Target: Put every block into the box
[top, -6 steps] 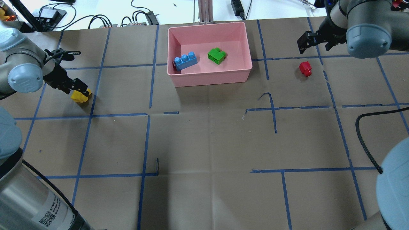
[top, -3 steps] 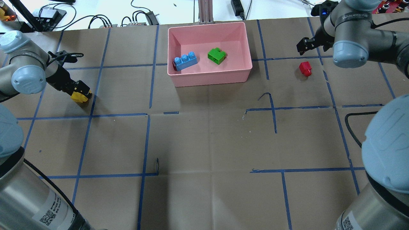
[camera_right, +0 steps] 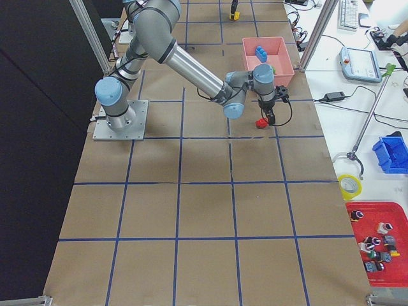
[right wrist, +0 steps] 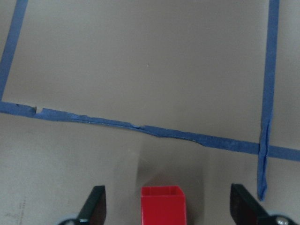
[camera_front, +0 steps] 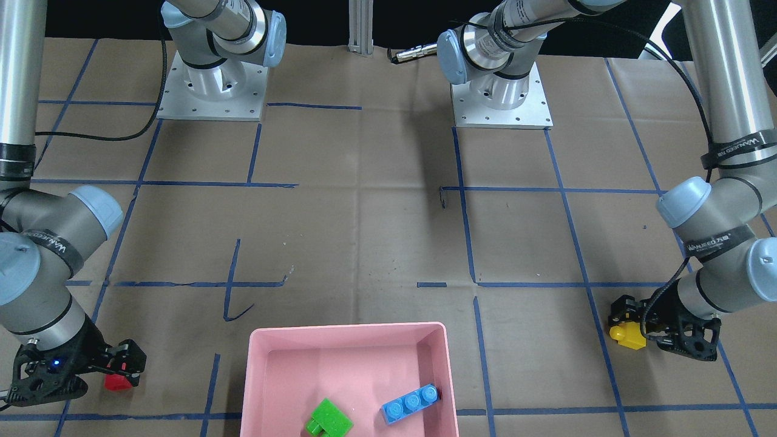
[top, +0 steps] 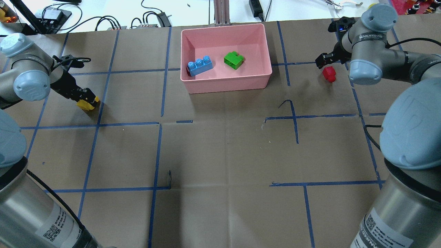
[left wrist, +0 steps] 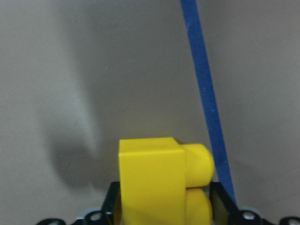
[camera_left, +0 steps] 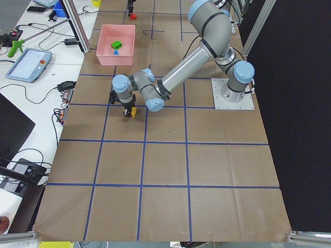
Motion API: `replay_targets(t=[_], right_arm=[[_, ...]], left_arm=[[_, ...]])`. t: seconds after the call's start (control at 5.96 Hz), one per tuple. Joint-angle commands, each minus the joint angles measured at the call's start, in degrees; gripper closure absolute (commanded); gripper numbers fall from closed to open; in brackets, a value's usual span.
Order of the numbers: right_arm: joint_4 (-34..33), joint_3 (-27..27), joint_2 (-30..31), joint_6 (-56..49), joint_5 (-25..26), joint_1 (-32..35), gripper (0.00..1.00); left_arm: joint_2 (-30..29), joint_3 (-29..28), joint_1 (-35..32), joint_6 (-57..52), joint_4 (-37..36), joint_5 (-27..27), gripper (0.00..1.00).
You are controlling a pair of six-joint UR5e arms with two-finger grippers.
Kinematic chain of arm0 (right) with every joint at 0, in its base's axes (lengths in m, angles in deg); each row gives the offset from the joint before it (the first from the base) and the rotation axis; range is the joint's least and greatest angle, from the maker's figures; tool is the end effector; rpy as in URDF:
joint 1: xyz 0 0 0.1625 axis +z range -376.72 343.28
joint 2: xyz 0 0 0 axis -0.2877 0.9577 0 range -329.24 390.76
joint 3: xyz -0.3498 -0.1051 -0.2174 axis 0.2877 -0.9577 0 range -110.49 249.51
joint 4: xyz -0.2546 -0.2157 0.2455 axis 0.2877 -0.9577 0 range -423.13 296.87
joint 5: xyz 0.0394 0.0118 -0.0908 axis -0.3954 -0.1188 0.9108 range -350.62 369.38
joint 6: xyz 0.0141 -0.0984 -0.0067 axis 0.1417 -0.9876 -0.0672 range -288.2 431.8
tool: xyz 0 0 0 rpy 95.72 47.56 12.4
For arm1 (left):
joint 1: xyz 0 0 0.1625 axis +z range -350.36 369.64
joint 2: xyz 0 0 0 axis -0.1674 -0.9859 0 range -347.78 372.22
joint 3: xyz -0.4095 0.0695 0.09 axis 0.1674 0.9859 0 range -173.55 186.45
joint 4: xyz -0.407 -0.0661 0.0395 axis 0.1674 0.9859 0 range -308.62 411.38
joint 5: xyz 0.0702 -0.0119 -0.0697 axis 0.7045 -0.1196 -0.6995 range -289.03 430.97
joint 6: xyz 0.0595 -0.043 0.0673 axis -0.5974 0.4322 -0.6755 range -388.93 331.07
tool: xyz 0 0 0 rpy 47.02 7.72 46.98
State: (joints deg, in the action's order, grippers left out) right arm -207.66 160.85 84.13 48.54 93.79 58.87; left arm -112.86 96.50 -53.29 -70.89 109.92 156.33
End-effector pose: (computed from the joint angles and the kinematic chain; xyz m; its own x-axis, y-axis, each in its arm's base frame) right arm -0.0323 -0.7006 0.1957 -0.9861 -0.1637 0.0269 -0.1642 0.9402 -0.2985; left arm 0.1736 -0.6503 0.1791 -0.9619 0.2535 0.1027 0.2542 0.9671 -0.0063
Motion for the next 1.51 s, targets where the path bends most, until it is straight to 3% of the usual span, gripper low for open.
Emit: replay_targets(t=[0.0, 0.17, 0.34, 0.5, 0.67, 0.84, 1.18, 1.34], right_arm=[[0.3, 0.6, -1.0, -0.1, -0.7, -0.6, 0.15], [2.4, 0.6, -0.9, -0.2, -0.6, -1.0, 0.36], [2.6, 0.6, -0.6, -0.3, -0.5, -1.1, 0.50], [2.8, 0.5, -0.3, -0.2, -0.6, -1.0, 0.82], [2.8, 0.4, -0.2, -0.3, -0.6, -1.0, 0.92], [2.9, 0.0, 0.1, -0.3, -0.6, -0.9, 0.95], [6.0, -1.2, 5.8, -0.2, 0.0, -0.4, 0.93], [7.1, -0.7, 8.6, -0.3, 0.1, -0.4, 0.97]], left_arm=[[1.3, -1.6, -0.1, -0.2, 0.0, -0.1, 0.89], [3.2, -5.1, -0.2, -0.2, 1.6, 0.2, 0.90], [5.6, -9.0, -0.4, -0.1, 8.2, 0.3, 0.90], [6.9, -14.1, -0.4, 0.0, 15.8, 0.3, 0.90], [6.8, -20.8, -2.6, 0.6, 22.4, 0.5, 0.90], [5.9, -27.1, -6.7, 6.9, 27.7, 0.6, 0.90], [5.1, -30.6, -18.1, 29.7, 30.0, -0.3, 0.90], [2.8, -31.2, -23.1, 39.8, 28.7, -0.6, 0.90]])
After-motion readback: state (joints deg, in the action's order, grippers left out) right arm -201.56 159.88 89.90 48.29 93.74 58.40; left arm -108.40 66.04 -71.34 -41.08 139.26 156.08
